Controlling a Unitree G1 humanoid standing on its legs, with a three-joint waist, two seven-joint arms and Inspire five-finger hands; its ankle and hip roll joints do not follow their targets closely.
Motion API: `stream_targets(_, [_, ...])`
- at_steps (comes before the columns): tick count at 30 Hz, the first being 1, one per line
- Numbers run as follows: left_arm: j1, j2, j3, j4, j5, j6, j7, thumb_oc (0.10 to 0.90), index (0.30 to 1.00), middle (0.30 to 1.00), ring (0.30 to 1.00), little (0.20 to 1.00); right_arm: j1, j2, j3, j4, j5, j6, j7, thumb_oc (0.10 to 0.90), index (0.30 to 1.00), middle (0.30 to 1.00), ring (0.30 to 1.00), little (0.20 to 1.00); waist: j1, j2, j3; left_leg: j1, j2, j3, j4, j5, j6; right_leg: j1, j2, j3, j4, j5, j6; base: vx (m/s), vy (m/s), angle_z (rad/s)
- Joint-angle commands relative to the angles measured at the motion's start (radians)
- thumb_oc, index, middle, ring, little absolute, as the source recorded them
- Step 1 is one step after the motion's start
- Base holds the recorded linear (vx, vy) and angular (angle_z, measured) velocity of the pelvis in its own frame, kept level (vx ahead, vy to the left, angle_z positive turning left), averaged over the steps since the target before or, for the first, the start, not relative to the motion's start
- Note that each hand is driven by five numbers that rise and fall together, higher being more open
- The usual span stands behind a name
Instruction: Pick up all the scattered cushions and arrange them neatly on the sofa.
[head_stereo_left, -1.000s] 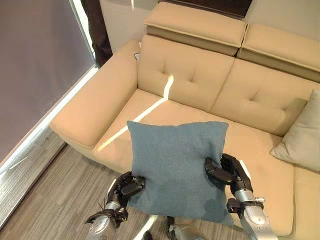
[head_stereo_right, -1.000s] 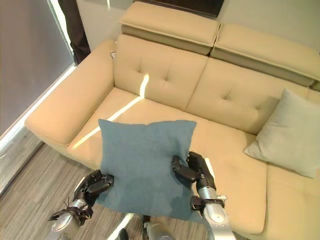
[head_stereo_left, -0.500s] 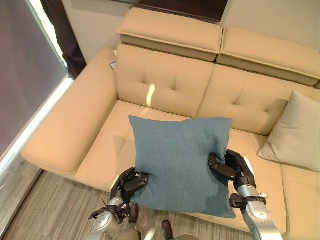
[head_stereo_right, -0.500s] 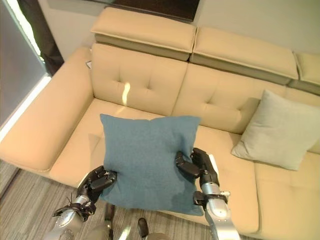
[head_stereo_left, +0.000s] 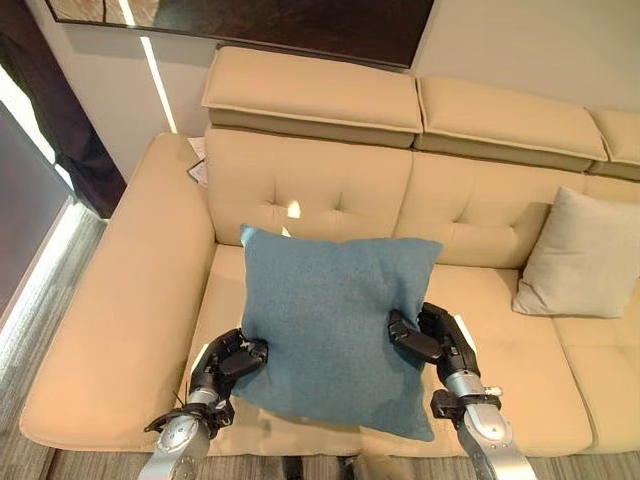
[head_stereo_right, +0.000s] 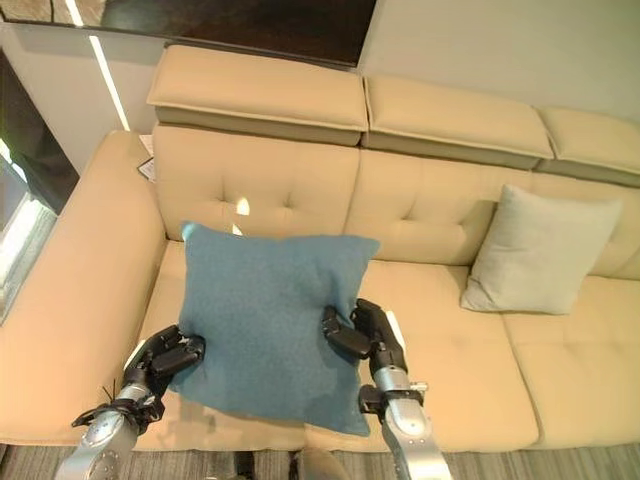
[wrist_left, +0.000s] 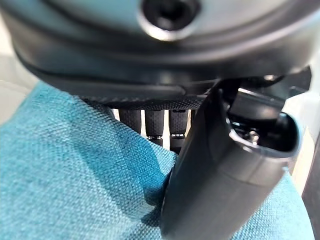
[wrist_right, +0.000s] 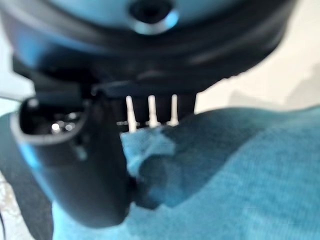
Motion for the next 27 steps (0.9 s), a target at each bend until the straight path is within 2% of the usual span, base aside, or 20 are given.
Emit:
stream_targets(1, [-0.116,-0.068,-0.032,-0.204,0.037,-0.161,-0.064,0.400,0.300,0.300,0.300,0.300,-0.093,-0.031,-0.032,-0.080,-0.017,-0.137,-0.025,0.400,0.300,0.300,0.300,0.300,-0.018,0.016,-0.100,0.022,0.068,-0.002,0.002,-0.085,-0.086,0.099,0.024,-0.012,-0.131,0.047,0.051,0.10,-0.032,0.05])
stream_targets(4, [-0.148,-0.066,-0.039,-0.215,0.077,-0.177,-0.027,0.400,0.300,0.300,0.300,0.300,-0.111,-0.046,-0.035,-0.071,-0.040,-0.144,-0.060,0.400,0.300,0.300,0.300,0.300,-0.030,0.033,-0.108,-0.008,0.069,-0.002,0.001,-0.081,-0.092,0.094,0.031,-0.007,-0.190,0.063,0.052,0.06,-0.051,0.05])
stream_targets(10, [-0.209,-0.068,-0.057,-0.231,0.105,-0.195,-0.004,0.400,0.300,0.300,0.300,0.300,-0.139,-0.067,-0.045,-0.055,-0.062,-0.150,-0.100,0.400,0.300,0.300,0.300,0.300,-0.045,0.057,-0.125,-0.083,0.077,-0.011,0.001,-0.071,-0.104,0.028,0.042,-0.007,-0.190,0.045,0.056,-0.03,-0.056,0.03])
stream_targets(18, [-0.251,-0.062,-0.089,-0.226,0.149,-0.215,0.025,0.400,0.300,0.300,0.300,0.300,-0.180,-0.092,-0.040,-0.019,-0.116,-0.165,-0.162,0.400,0.300,0.300,0.300,0.300,-0.049,0.072,-0.108,-0.126,0.082,-0.025,0.001,-0.059,-0.108,-0.014,0.052,0.002,-0.190,0.046,0.053,-0.03,-0.074,0.03])
stream_targets(23, [-0.366,-0.040,-0.126,-0.190,0.238,-0.249,0.114,0.400,0.300,0.300,0.300,0.300,-0.310,-0.113,0.001,0.043,-0.158,-0.184,-0.253,0.400,0.300,0.300,0.300,0.300,-0.040,0.069,-0.105,-0.206,0.080,-0.036,0.001,-0.041,-0.106,-0.093,0.060,0.011,-0.190,0.072,0.057,-0.09,-0.078,0.01])
stream_targets(25, [-0.474,-0.027,-0.162,-0.156,0.287,-0.265,0.176,0.400,0.300,0.300,0.300,0.300,-0.419,-0.140,0.042,0.087,-0.203,-0.188,-0.320,0.400,0.300,0.300,0.300,0.300,-0.034,0.071,-0.102,-0.254,0.076,-0.043,0.001,-0.027,-0.107,-0.138,0.065,0.015,-0.190,0.086,0.058,-0.07,-0.055,-0.03])
stream_targets(27, [-0.518,-0.021,-0.168,-0.144,0.315,-0.272,0.204,0.400,0.300,0.300,0.300,0.300,-0.466,-0.149,0.053,0.102,-0.220,-0.186,-0.345,0.400,0.300,0.300,0.300,0.300,-0.033,0.073,-0.101,-0.275,0.074,-0.048,0.001,-0.020,-0.109,-0.158,0.066,0.016,-0.190,0.091,0.057,-0.06,-0.034,-0.02])
